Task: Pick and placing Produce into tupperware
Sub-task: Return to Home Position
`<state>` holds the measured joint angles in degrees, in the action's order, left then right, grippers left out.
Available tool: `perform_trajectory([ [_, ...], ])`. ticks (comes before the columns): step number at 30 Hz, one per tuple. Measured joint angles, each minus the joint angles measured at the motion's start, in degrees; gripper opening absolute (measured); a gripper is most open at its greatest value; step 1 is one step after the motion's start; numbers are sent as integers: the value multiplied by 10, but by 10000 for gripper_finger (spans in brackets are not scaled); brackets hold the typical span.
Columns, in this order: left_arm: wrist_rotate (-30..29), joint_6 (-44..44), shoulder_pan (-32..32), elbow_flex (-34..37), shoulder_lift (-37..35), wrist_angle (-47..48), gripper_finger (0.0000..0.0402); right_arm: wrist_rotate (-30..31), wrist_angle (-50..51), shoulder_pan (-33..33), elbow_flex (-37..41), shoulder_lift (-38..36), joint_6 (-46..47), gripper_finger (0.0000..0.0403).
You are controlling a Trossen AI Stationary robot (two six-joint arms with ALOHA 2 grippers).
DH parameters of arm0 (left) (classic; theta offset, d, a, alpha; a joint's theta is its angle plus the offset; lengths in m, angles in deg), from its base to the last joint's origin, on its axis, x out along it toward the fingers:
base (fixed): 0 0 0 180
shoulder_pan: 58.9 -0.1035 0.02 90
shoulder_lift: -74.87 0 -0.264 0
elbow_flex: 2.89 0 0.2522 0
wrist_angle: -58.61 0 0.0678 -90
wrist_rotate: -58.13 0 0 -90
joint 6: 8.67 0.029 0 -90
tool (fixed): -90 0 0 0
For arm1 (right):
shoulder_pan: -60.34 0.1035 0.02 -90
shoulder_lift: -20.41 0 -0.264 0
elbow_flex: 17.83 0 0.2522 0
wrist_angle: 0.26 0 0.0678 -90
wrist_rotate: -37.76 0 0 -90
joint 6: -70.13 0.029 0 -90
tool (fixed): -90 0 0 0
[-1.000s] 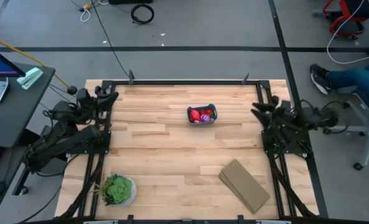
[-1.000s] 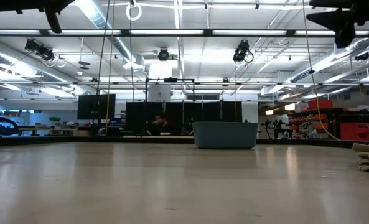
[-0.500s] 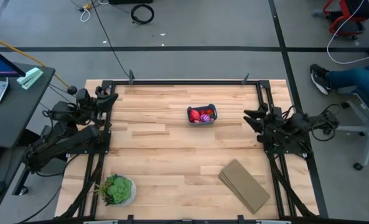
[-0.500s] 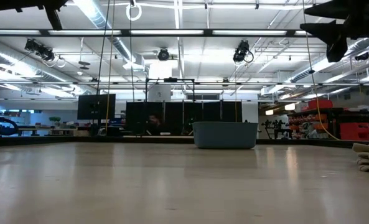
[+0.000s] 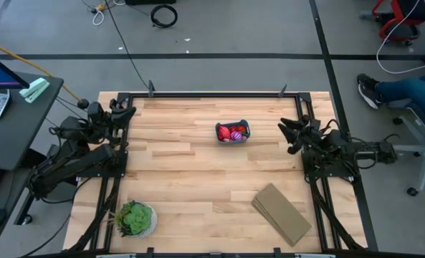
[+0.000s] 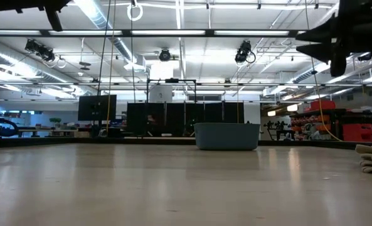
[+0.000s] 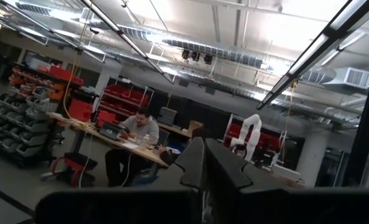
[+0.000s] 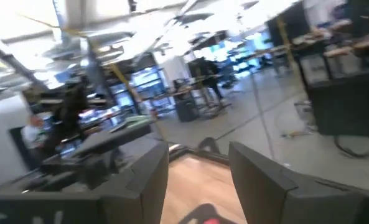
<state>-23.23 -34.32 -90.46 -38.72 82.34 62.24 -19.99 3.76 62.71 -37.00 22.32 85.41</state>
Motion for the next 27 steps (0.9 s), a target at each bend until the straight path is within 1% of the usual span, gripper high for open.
perform_trajectory([
  [5,0,7,0,0,0,31,26,-10,75,-44,0,0,64,176],
  [7,0,4,0,0,0,55,26,-23,99,-49,0,0,79,176],
  [10,0,-6,0,0,0,86,21,-26,120,-49,0,0,81,176],
  [13,0,-7,0,0,0,81,12,-26,149,-49,0,0,83,176],
  [17,0,8,0,0,0,81,6,-10,197,-49,0,0,116,176],
  [20,0,20,0,0,9,85,10,-6,222,-49,0,0,138,176],
  [23,-2,51,0,0,24,84,21,-6,232,-49,0,0,147,176],
  [27,-35,56,0,0,59,84,25,-7,232,-49,0,0,152,176],
])
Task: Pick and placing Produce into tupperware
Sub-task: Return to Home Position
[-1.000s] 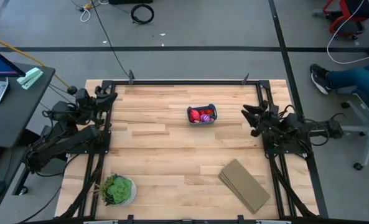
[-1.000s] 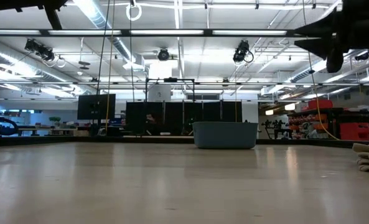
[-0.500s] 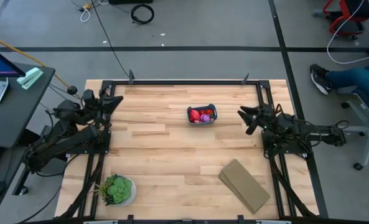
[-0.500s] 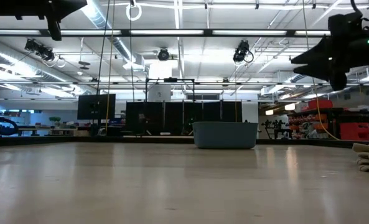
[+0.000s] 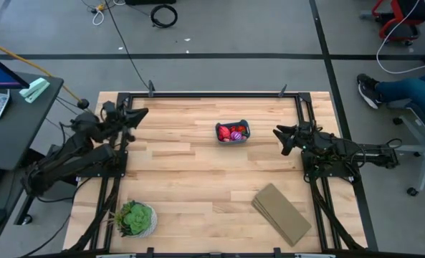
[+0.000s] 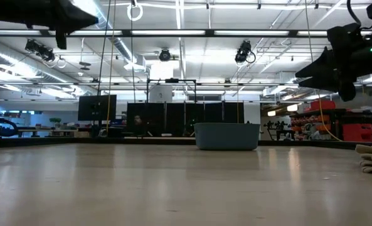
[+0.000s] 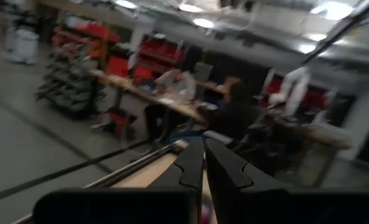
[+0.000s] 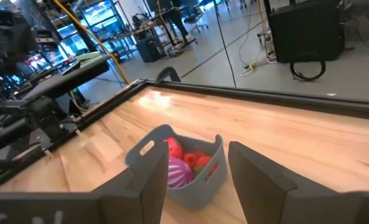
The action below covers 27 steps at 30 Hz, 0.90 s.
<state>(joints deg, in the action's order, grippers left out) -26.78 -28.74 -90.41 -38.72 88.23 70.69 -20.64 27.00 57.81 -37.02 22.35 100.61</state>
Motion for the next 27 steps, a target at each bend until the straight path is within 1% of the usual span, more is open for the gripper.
perform_trajectory([
  [4,-43,27,0,0,44,10,14,0,0,0,0,0,-5,176],
  [7,-44,42,0,0,61,17,6,0,0,0,0,0,-5,176],
  [11,-42,30,0,0,60,52,5,0,0,0,0,0,-5,176],
  [14,-42,8,0,0,61,78,17,0,0,0,0,0,-5,176],
  [20,-42,-49,0,0,61,92,44,0,0,0,0,0,-6,176],
  [27,-42,-48,0,0,61,92,54,0,0,0,0,0,-6,176],
])
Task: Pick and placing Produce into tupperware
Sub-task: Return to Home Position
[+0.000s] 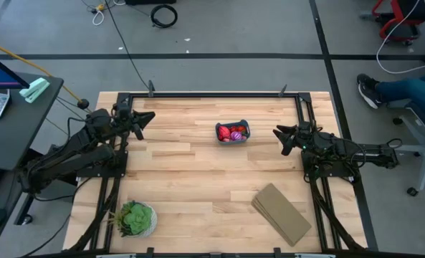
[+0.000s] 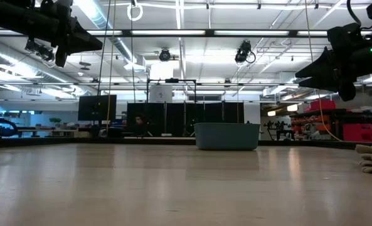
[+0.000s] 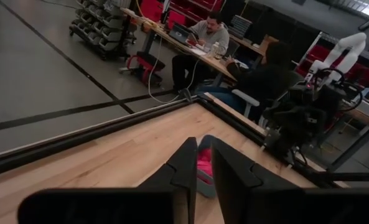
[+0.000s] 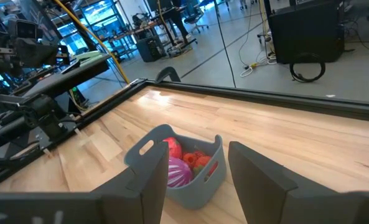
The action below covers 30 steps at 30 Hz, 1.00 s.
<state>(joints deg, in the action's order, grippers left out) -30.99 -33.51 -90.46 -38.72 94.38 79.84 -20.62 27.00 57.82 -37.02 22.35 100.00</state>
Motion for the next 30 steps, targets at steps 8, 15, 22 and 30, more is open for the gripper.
perform_trajectory([
  [8,-1,75,10,0,0,10,47,0,0,0,0,0,0,176],
  [15,-9,155,68,0,-40,59,47,0,0,0,0,0,0,176],
  [22,2,72,91,117,-173,-19,54,0,0,0,0,0,0,176],
  [30,71,110,118,215,-193,-234,45,0,1,0,0,0,0,176],
])
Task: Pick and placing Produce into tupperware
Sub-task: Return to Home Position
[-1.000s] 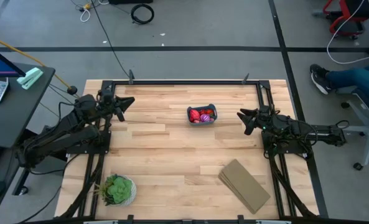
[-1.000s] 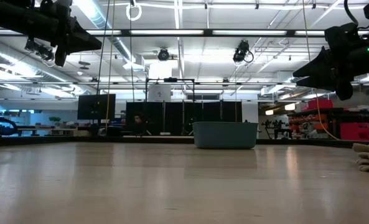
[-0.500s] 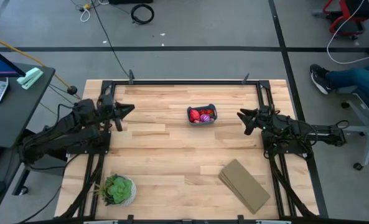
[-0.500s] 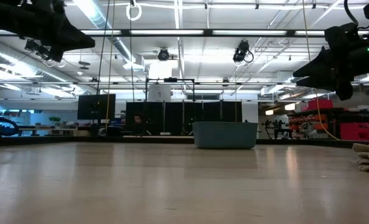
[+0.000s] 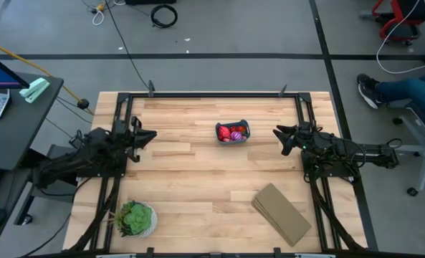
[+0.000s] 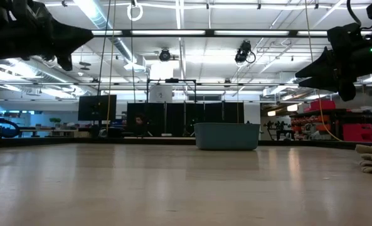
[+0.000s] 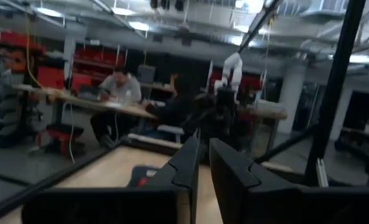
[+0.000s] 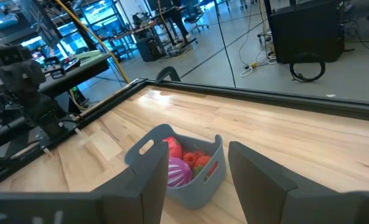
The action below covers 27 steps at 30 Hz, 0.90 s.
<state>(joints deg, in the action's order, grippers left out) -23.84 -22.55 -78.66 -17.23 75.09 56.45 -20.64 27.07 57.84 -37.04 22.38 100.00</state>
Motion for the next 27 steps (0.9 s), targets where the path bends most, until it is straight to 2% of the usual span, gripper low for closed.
perform_trajectory([
  [6,1,-2,4,1,-1,26,47,0,2,0,0,1,0,176],
  [11,-1,-6,4,1,-1,128,53,0,2,0,0,2,0,176],
  [13,-1,-10,5,0,0,130,54,0,2,0,0,2,0,176],
  [19,2,78,14,0,0,130,49,0,1,0,0,2,0,176],
  [27,3,82,13,1,1,124,48,0,2,0,0,2,0,176],
])
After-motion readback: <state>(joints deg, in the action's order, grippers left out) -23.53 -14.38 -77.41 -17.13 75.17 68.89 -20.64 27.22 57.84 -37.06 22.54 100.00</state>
